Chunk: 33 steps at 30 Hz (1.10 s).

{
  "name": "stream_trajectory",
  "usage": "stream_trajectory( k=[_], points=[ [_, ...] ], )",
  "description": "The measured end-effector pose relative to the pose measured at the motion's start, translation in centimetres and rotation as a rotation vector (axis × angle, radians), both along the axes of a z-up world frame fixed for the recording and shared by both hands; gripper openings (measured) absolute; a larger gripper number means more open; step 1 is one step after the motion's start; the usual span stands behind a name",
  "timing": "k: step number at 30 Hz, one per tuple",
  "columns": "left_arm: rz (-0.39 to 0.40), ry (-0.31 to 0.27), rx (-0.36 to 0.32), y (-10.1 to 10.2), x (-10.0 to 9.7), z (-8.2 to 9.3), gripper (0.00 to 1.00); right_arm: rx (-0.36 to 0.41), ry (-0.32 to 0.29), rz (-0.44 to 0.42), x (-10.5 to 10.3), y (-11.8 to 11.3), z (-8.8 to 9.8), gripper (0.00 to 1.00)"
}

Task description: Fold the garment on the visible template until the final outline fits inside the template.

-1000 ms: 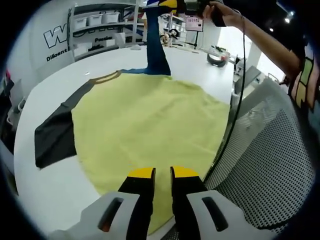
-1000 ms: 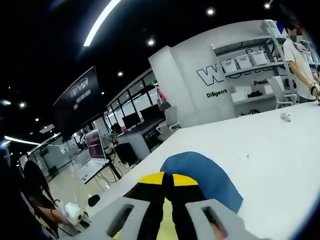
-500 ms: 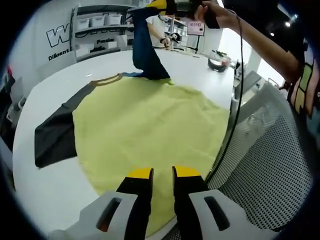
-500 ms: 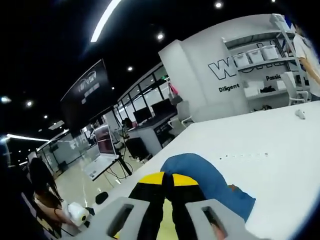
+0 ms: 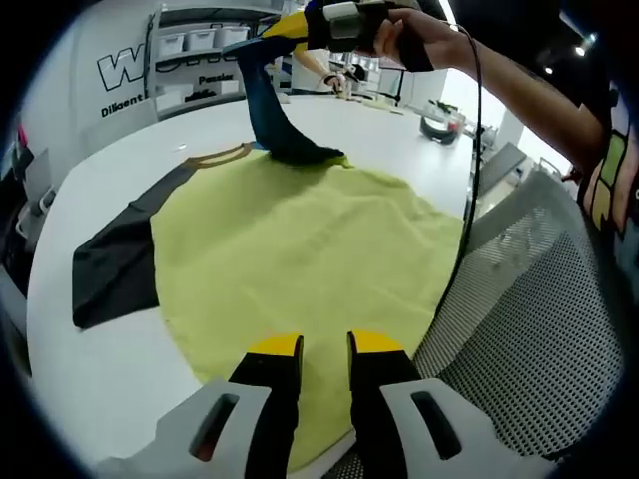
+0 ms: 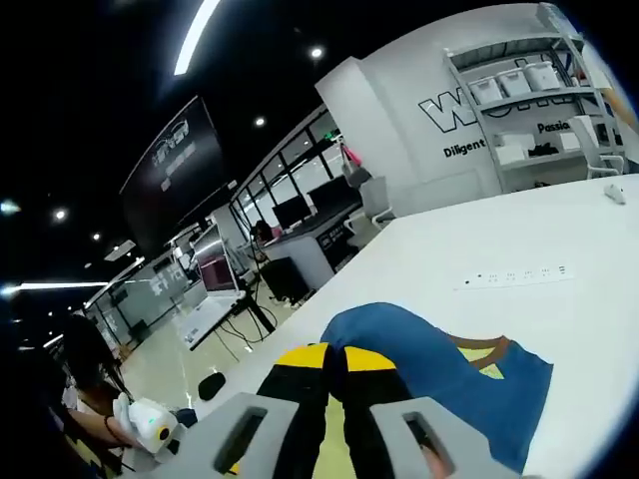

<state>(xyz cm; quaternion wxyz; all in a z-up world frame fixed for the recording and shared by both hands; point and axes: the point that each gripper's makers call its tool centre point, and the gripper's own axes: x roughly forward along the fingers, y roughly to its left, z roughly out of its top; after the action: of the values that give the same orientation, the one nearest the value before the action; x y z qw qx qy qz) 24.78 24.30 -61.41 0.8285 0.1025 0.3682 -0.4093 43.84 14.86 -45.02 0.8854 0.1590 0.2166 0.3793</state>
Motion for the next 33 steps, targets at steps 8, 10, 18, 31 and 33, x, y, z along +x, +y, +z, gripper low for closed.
stream_trajectory(
  k=[8, 10, 18, 31, 33],
  points=[
    [0.028, 0.001, -0.008, 0.2, 0.4, 0.2, 0.15, -0.03, 0.067, 0.036, -0.5, 1.8, -3.1, 0.0],
    [0.026, 0.001, -0.008, 0.2, 0.4, 0.2, 0.15, -0.043, 0.079, 0.047, -0.6, 2.2, -3.8, 0.0],
    [0.044, 0.018, -0.008, 0.4, 0.5, 0.0, 0.14, -0.037, 0.121, 0.069, -0.7, 4.0, -5.8, 0.0],
    [0.067, 0.018, -0.016, 0.7, 0.7, 0.1, 0.14, -0.084, 0.2, 0.085, -0.7, 5.7, -9.9, 0.0],
    [0.068, 0.02, -0.016, 0.8, 0.7, 0.1, 0.14, -0.091, 0.216, 0.092, -0.7, 6.0, -10.4, 0.0]
  ],
)
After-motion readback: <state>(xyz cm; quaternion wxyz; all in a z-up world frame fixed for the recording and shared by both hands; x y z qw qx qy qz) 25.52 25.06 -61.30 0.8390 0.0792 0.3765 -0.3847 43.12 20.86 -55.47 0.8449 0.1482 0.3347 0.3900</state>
